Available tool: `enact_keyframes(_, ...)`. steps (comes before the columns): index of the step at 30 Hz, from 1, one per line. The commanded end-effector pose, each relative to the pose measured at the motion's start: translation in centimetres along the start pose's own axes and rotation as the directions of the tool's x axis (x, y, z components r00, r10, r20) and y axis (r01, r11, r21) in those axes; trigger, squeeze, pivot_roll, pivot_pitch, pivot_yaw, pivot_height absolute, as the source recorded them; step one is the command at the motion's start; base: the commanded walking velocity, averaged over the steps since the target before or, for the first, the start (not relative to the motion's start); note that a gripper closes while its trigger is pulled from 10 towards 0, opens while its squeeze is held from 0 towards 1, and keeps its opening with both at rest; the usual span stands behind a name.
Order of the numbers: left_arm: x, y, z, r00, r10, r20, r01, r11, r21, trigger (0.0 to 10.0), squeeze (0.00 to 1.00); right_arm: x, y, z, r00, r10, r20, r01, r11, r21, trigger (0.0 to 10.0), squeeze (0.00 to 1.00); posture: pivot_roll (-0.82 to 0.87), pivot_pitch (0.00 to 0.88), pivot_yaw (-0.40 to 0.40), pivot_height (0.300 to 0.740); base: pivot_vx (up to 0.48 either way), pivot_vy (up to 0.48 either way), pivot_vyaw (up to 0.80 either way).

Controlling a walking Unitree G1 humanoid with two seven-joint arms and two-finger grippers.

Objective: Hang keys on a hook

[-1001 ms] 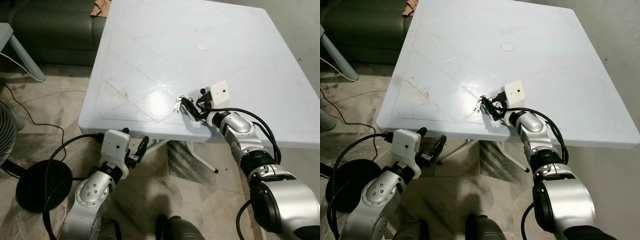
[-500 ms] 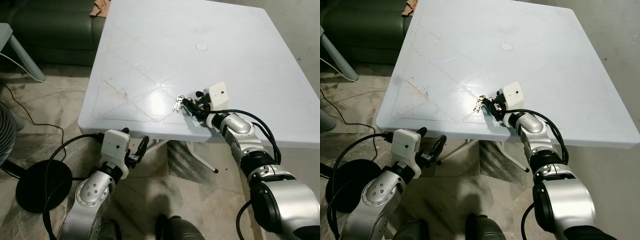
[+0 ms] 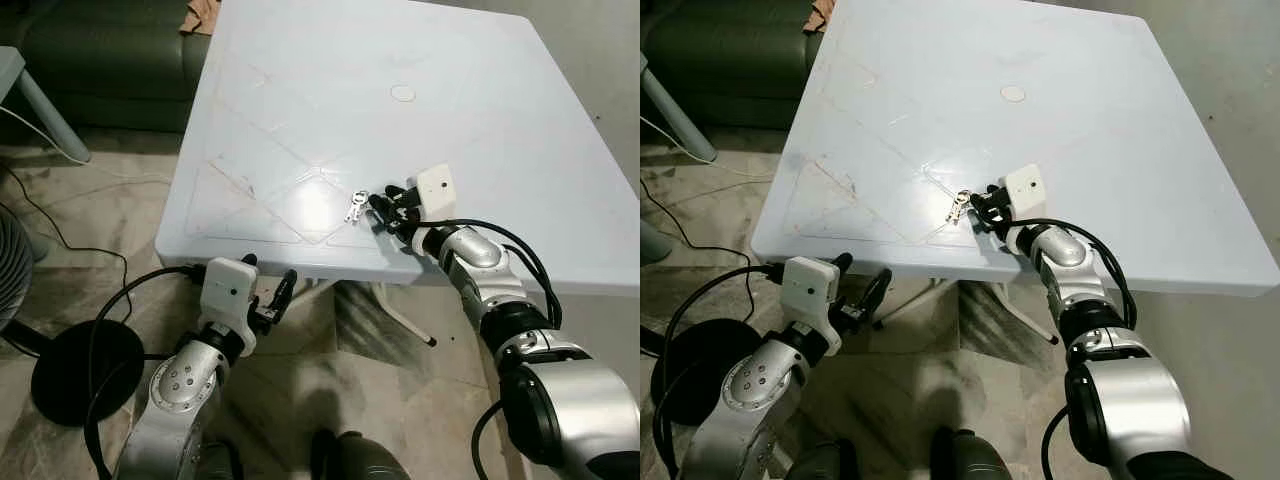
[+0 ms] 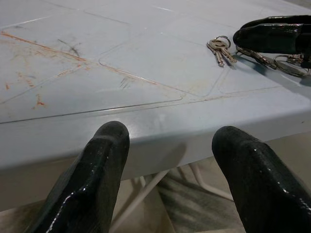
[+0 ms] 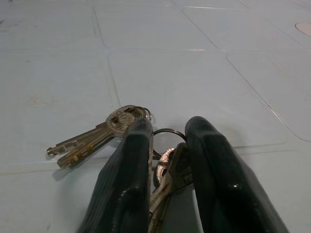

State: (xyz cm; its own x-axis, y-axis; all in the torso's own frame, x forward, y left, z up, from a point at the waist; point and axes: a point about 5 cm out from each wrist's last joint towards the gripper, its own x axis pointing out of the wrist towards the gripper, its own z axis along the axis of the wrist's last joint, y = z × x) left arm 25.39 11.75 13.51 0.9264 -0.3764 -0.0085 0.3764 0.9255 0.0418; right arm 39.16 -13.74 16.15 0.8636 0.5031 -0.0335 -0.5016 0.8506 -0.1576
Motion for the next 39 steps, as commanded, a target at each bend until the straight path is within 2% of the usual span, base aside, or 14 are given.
enact_keyframes(1,-0.13,-0.11,0.11,1.0,0.0,0.001,0.0,1.0,-0.009,10.0,0.0,-0.14,0.01,-0.34,1.0,0.009,-0.013,-0.009,1.0,-0.005,1.7,0.0,0.01,0.236,-0.14,0.724,0.0,0.0,0.0)
enact_keyframes(4,-0.15,-0.11,0.1,1.0,0.002,0.002,-0.002,1.0,-0.011,10.0,0.0,-0.12,0.07,-0.38,1.0,0.013,-0.017,-0.013,1.0,-0.008,4.0,0.0,0.01,0.236,-0.141,0.724,0.0,0.0,0.0)
enact_keyframes(12,-0.14,-0.08,0.13,1.0,0.007,0.003,-0.007,1.0,-0.016,10.0,0.0,-0.08,0.06,-0.31,1.0,0.013,-0.018,-0.013,1.0,-0.012,4.5,0.0,0.02,0.236,-0.142,0.724,0.0,0.0,0.0)
enact_keyframes(13,-0.15,-0.08,0.12,1.0,0.008,0.003,-0.008,1.0,-0.018,10.0,0.0,-0.08,0.06,-0.32,1.0,0.012,-0.019,-0.012,1.0,-0.013,7.6,0.0,0.02,0.236,-0.142,0.724,0.0,0.0,0.0)
enact_keyframes(16,-0.15,-0.07,0.12,1.0,0.009,0.004,-0.009,1.0,-0.02,10.0,0.0,-0.07,0.06,-0.32,1.0,0.013,-0.02,-0.013,1.0,-0.016,9.3,0.0,0.02,0.236,-0.142,0.724,0.0,0.0,0.0)
enact_keyframes(24,-0.16,-0.07,0.12,1.0,0.012,0.005,-0.012,1.0,-0.027,10.0,0.0,-0.11,-0.1,-0.26,0.999,0.023,-0.029,-0.023,0.999,-0.021,10.0,0.0,0.01,0.241,-0.144,0.724,0.0,0.0,0.0)
enact_keyframes(25,-0.12,-0.07,0.12,1.0,0.012,0.005,-0.012,1.0,-0.027,10.0,0.0,-0.1,-0.15,-0.21,0.999,0.023,-0.026,-0.023,1.0,-0.002,10.0,0.2,0.01,0.241,-0.145,0.724,0.0,0.0,0.0)
enact_keyframes(29,-0.07,-0.06,0.12,1.0,0.013,0.004,-0.013,1.0,-0.028,10.0,0.0,-0.09,-0.21,-0.16,0.999,0.026,-0.022,-0.025,0.999,0.028,10.0,0.2,0.01,0.241,-0.145,0.724,0.0,0.0,0.0)
enact_keyframes(30,-0.08,-0.07,0.13,1.0,0.012,0.005,-0.012,1.0,-0.028,10.0,0.0,-0.08,-0.22,-0.12,0.999,0.024,-0.023,-0.024,1.0,0.009,10.0,1.0,0.01,0.241,-0.145,0.724,0.0,0.0,0.0)
enact_keyframes(35,-0.09,-0.09,0.15,1.0,0.012,0.006,-0.012,1.0,-0.029,10.0,0.0,-0.08,-0.23,-0.07,0.999,0.025,-0.027,-0.025,1.0,-0.016,10.0,0.93,0.01,0.241,-0.145,0.724,0.0,0.0,0.0)
enact_keyframes(36,-0.1,-0.09,0.14,1.0,0.012,0.006,-0.012,1.0,-0.029,10.0,0.0,-0.08,-0.23,-0.1,0.999,0.023,-0.03,-0.024,1.0,-0.016,10.0,0.0,0.01,0.241,-0.145,0.724,0.0,0.0,0.0)
enact_keyframes(37,-0.1,-0.09,0.1,1.0,0.013,0.005,-0.013,0.999,-0.029,10.0,0.0,-0.08,-0.18,-0.2,0.999,0.037,-0.036,-0.036,0.999,0.012,10.0,0.0,0.01,0.241,-0.146,0.724,0.0,0.0,0.0)
enact_keyframes(38,-0.12,-0.1,0.03,1.0,0.014,0.004,-0.014,0.999,-0.029,10.0,0.0,-0.08,-0.13,-0.24,0.998,0.053,-0.035,-0.051,0.997,0.05,10.0,1.0,0.01,0.24,-0.146,0.724,0.0,0.0,0.0)
enact_keyframes(39,-0.12,-0.1,0.03,1.0,0.014,0.004,-0.014,0.999,-0.029,10.0,0.0,-0.08,-0.13,-0.24,0.998,0.053,-0.035,-0.051,0.997,0.05,10.0,1.0,0.01,0.24,-0.146,0.724,0.0,0.0,0.0)
